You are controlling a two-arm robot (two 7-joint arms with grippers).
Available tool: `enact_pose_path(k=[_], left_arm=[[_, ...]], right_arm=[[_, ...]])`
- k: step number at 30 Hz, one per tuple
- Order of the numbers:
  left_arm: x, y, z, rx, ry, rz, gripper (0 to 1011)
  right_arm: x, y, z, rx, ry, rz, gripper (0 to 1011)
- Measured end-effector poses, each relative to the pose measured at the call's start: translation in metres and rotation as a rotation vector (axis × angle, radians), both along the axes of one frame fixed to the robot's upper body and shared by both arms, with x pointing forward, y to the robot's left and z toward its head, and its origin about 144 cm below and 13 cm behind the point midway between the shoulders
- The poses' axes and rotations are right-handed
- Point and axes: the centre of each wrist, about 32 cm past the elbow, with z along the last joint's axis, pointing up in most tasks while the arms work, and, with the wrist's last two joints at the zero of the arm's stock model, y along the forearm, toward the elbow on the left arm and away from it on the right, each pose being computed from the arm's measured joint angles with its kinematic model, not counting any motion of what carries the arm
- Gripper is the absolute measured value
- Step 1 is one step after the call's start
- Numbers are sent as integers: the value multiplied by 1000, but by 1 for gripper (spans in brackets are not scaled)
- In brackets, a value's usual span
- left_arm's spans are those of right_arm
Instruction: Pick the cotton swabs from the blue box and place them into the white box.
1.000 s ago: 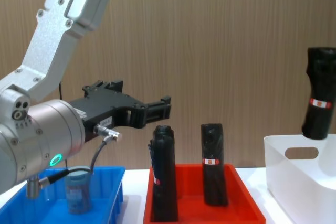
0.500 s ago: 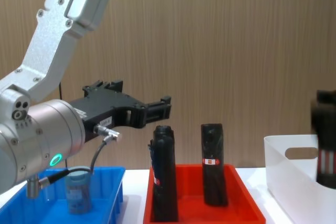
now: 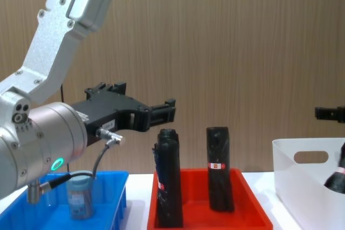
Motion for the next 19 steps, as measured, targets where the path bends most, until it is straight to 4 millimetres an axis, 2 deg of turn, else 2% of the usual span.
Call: enact_pose_path(k=[19], left_arm=[[0, 0, 0, 0, 0, 0, 1004]], right_arm=[[-4, 4, -1, 2, -1, 1, 1002]])
